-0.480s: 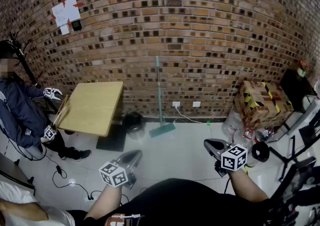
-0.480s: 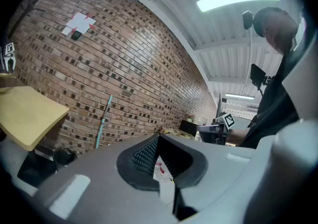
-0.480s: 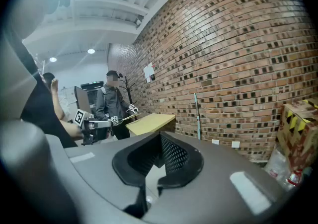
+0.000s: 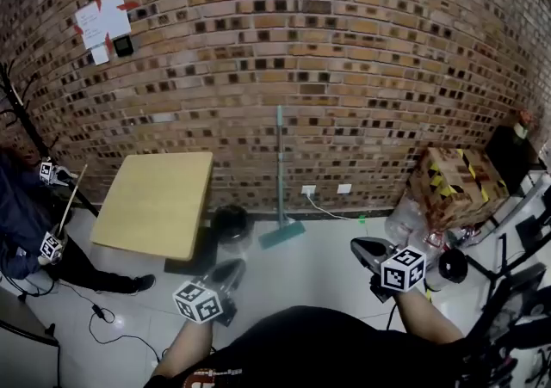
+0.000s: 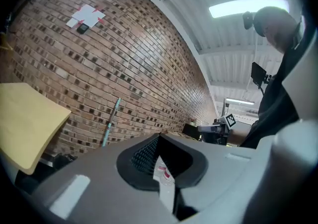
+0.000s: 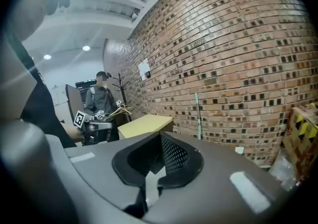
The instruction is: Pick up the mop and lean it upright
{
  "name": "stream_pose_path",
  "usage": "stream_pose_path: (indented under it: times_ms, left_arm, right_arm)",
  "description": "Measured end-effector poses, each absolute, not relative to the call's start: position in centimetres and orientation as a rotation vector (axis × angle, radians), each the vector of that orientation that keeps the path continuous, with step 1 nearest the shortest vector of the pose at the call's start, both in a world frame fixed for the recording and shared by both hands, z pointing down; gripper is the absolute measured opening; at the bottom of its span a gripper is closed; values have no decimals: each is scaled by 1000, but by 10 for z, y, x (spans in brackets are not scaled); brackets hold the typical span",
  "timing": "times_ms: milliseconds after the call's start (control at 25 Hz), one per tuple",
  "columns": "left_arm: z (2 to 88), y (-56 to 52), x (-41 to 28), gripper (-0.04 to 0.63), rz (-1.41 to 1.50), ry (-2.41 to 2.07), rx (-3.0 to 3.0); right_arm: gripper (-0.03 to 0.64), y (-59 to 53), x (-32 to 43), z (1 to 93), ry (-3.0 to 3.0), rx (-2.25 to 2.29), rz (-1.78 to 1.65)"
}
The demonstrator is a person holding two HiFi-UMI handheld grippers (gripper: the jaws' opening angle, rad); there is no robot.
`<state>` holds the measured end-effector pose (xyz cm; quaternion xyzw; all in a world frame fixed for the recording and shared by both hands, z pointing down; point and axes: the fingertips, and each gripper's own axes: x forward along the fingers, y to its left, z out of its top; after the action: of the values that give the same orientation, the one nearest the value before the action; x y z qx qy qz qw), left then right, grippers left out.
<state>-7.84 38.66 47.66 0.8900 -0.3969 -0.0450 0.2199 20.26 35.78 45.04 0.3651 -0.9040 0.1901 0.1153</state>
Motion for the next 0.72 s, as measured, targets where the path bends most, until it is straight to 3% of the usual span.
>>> stream_pose_path:
  times_ms: [440, 720]
  left_arm:
    - [486, 289, -193, 0, -99, -1132, 2451]
    - [491, 239, -194, 0, -104, -1172, 2426]
  right_arm:
    - [14, 239, 88, 444, -2657, 1038, 531]
    - [14, 185, 89, 458, -2669, 992, 549]
